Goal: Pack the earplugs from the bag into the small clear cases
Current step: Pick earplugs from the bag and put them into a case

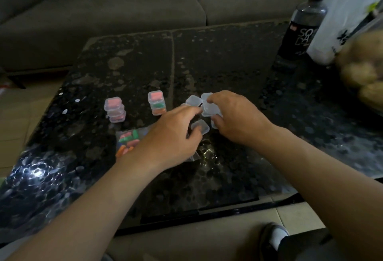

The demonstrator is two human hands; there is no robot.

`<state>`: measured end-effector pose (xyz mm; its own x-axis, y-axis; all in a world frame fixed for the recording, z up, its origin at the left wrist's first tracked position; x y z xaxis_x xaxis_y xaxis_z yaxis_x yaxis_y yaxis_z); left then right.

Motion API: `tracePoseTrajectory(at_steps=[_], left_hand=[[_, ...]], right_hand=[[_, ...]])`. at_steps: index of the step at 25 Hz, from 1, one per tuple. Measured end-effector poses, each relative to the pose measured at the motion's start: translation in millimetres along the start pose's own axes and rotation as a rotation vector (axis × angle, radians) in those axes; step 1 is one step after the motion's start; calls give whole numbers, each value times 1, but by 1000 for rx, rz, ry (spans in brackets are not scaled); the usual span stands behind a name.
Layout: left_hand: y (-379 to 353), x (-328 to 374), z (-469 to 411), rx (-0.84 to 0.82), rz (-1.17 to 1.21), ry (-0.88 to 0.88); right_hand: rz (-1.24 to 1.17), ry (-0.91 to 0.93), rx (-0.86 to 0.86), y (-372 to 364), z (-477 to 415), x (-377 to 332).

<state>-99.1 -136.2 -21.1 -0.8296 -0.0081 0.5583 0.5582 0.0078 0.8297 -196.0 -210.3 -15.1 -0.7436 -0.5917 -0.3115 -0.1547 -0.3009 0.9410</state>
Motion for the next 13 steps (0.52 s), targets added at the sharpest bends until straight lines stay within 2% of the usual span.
tracePoseTrajectory(at_steps=[4,9,13], left_hand=[[6,0,5,63,26,-50],[36,1,15,282,102,-94],[51,-7,21,338,213,-93]], right_hand=[[-47,31,65,7,0,-1],[-263,136,162,22,12,-18],[-398,221,237,28,26,-32]])
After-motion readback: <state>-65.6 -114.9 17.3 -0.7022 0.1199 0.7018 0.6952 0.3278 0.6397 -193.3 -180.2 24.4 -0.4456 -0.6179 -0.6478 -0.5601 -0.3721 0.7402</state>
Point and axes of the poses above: each hand's wrist, its own z-axis away from the middle knuckle, its own y-axis out of the back of the hand, x = y × z, the point moved 10 cm from there along -z, towards the middle knuckle, and after that the axes turned 10 degrees about -x, right-handed, at the moved point
